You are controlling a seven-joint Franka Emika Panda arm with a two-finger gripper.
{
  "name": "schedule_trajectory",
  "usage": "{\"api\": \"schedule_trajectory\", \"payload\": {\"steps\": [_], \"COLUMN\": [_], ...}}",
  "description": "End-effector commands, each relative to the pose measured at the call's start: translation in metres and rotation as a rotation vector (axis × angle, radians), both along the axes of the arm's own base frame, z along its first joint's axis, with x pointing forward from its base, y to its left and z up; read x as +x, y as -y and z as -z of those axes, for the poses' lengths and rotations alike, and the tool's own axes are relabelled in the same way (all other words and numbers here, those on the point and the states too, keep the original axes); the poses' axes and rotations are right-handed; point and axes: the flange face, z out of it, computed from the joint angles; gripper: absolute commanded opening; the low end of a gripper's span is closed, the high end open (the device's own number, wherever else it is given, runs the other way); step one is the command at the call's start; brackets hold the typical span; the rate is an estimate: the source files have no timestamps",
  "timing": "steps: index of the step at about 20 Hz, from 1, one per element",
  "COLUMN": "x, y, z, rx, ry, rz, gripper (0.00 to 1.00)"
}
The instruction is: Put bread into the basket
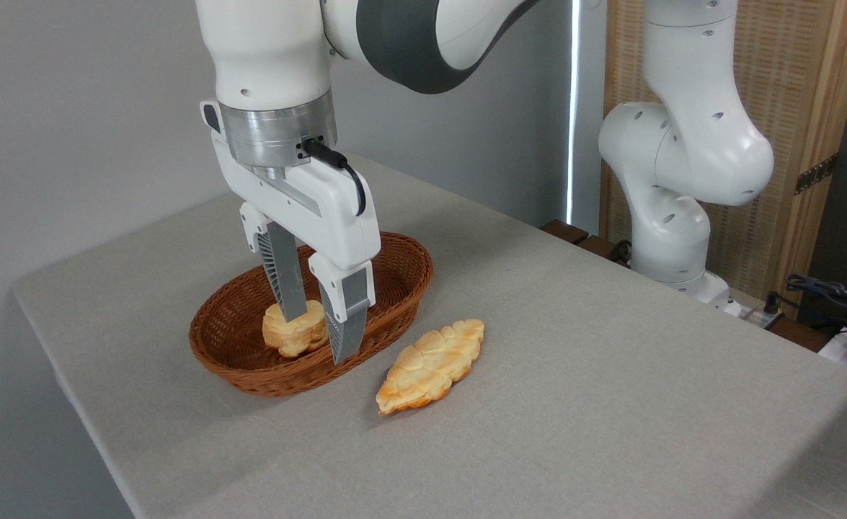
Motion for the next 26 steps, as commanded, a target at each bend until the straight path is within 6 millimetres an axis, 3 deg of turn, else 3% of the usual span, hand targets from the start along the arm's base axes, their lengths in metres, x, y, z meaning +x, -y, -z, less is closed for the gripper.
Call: {"api": "schedule_trajectory", "payload": {"steps": [1, 22, 26], "x": [-0.003, -0.004, -0.004], "y": [-0.002, -0.002, -0.012], "z": [-0.004, -0.003, -0.004], "rx": [-0.006, -0.004, -0.005], "ry": [-0.005, -0.011, -0.010], "rz": [0.003, 0.004, -0.015], "gripper": [1.00, 1.00, 1.00]}}
